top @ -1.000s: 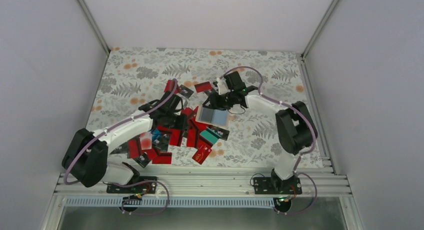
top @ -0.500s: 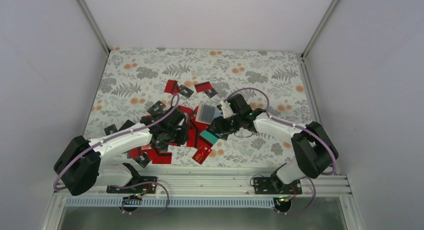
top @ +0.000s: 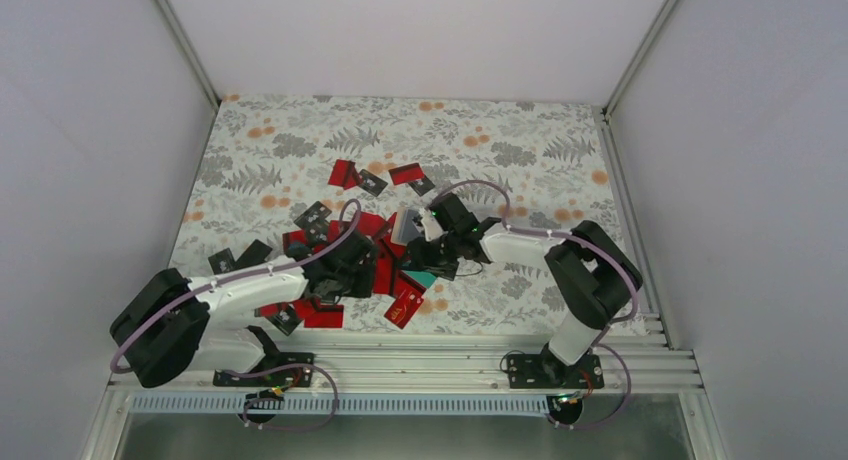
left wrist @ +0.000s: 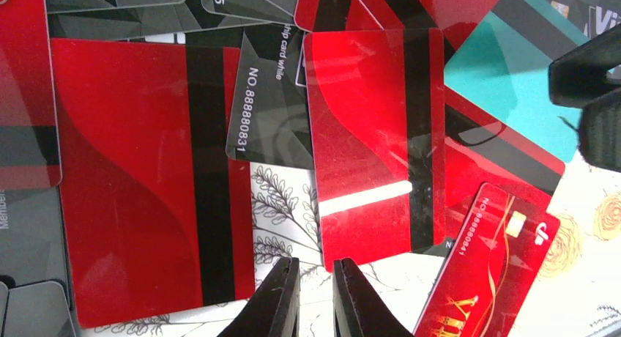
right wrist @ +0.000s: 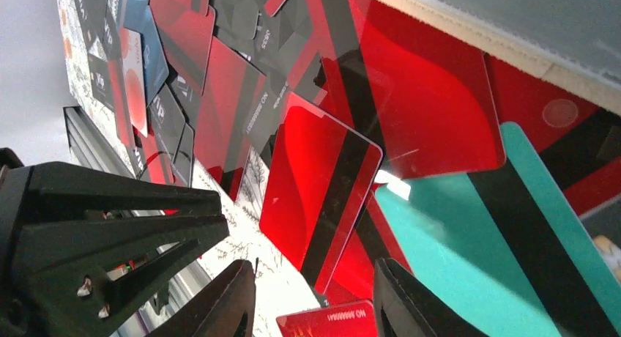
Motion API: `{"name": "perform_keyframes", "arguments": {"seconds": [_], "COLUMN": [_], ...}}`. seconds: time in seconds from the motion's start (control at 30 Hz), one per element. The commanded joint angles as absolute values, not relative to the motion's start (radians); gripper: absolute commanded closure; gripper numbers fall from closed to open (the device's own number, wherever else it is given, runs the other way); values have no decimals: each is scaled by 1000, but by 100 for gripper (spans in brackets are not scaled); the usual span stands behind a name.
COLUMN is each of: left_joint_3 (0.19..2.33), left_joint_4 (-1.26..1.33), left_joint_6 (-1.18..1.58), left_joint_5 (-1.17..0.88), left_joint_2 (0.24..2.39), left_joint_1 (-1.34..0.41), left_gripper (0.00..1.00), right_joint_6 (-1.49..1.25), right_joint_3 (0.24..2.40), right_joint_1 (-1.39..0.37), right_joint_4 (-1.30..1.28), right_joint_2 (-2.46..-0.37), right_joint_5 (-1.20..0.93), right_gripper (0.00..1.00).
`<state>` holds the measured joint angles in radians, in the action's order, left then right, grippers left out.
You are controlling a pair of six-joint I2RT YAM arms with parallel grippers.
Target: Put the credit cards into the card holder
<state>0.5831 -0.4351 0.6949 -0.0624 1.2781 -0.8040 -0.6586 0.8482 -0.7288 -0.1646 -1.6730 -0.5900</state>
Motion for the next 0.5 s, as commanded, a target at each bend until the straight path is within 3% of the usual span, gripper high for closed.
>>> {"name": "perform_keyframes", "arguments": {"seconds": [0.0, 0.23, 0.37, 0.47], "left_joint_3": [590, 656, 676, 704], "left_joint_4": [-402, -402, -390, -402], "left_joint_6": [712, 680, 654, 636], "left_joint_5": [-8, -15, -29, -33], "left_joint_2": [1296, 1362, 1368, 1380], "left_joint_1": [-810, -805, -795, -788], "left_gripper": [85, 84, 76, 64], "right_joint_6": [-674, -702, -714, -717], "right_joint_3": [894, 922, 935, 936], "right_joint_1": [-745, -756, -758, -758], "right_joint_4": [-130, -113, -122, -119], "right_joint_2": [-1719, -1778, -1799, -1814], "right_joint_5": [-569, -560, -539, -541], "right_gripper": [57, 57, 57, 58]}}
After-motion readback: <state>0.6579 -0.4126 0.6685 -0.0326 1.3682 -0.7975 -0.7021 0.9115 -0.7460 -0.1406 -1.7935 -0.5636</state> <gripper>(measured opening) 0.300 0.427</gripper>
